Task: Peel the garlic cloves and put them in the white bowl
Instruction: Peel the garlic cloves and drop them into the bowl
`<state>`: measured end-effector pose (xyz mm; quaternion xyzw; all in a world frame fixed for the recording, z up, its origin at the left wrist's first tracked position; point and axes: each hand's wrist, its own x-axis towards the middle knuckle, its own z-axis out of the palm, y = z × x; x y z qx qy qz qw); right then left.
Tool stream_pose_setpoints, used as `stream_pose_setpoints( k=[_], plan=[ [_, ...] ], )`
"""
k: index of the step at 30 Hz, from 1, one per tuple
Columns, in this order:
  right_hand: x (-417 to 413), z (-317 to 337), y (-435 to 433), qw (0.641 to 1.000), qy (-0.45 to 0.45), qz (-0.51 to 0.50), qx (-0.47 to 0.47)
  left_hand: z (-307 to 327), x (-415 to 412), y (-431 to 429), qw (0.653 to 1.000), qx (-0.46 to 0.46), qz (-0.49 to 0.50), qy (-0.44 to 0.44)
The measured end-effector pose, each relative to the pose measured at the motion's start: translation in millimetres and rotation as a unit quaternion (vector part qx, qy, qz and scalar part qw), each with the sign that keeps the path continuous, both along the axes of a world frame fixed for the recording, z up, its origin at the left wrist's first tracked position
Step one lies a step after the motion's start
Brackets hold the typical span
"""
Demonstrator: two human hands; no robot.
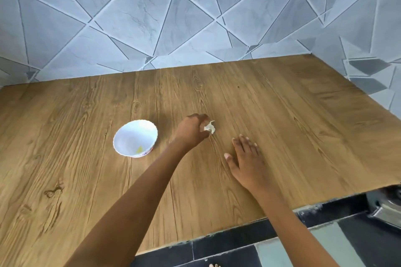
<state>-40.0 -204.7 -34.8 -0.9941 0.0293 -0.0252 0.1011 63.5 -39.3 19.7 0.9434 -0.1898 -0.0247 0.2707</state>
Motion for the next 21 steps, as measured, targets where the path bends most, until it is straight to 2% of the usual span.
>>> stream_pose_setpoints(
  k=[5,7,10,12,14,16,17,19,21],
  plan=[
    [0,-6,-2,1.0,-0.021,0.003,0.021,-17,3,-16,0.999,0.04,0.02,-0.011],
    [1,-9,-2,0.999,-0.031,0.003,0.025,-22,1,-17,0.999,0.016,0.029,-0.023],
    [3,-13,-4,0.997,-0.052,0.005,0.056,-22,-7,-11,0.988,-0.14,0.053,0.029],
    [3,-11,-3,0.987,-0.073,0.011,0.144,-15,-21,-7,0.954,-0.27,0.058,0.115],
    [3,3,2,0.942,-0.07,0.009,0.327,-9,-37,-2,0.906,-0.377,0.057,0.182],
    [3,22,11,0.849,-0.031,-0.011,0.528,-7,-51,4,0.879,-0.426,0.064,0.206],
    [5,28,16,0.8,-0.01,-0.024,0.6,-7,-57,8,0.874,-0.434,0.067,0.207],
    [8,35,24,0.743,0.023,-0.033,0.668,-8,-66,13,0.872,-0.438,0.07,0.209],
    [10,35,30,0.724,0.038,-0.026,0.688,-10,-73,17,0.87,-0.439,0.068,0.215]
  ],
)
